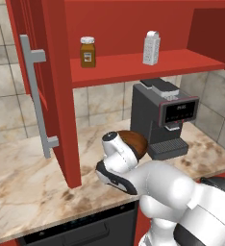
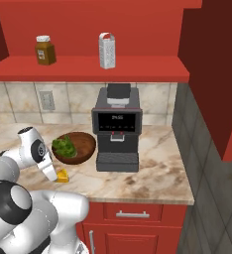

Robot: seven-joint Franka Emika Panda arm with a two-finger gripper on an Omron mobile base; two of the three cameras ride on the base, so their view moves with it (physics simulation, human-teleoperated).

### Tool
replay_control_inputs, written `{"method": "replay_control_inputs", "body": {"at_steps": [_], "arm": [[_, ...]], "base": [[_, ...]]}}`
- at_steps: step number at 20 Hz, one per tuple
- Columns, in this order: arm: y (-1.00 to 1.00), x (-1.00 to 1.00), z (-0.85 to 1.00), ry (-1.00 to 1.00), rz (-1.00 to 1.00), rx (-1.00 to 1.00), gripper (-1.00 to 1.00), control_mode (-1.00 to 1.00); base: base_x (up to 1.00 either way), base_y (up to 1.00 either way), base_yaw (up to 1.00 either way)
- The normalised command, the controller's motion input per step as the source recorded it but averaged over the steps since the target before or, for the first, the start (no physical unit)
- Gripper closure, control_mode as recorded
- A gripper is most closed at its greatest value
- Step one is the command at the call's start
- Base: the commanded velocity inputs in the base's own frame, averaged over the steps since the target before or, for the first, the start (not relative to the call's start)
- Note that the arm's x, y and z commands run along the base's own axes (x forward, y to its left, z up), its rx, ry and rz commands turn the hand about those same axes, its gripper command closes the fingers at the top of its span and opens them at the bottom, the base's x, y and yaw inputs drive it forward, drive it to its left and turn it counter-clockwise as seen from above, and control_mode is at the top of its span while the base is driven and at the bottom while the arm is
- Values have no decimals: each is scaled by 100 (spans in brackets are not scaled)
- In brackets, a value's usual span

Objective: Pick the cheese from the fridge and the cheese grater from the cabinet and place them next to the salad bowl.

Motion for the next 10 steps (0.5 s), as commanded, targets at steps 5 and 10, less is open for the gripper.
{"method": "replay_control_inputs", "body": {"at_steps": [5, 10], "arm": [[-5, -23, 40, 0, 6, 0, -100, -100], [-1, -19, 80, 0, 16, 0, -100, -100]], "base": [[0, 0, 0], [0, 0, 0]]}}
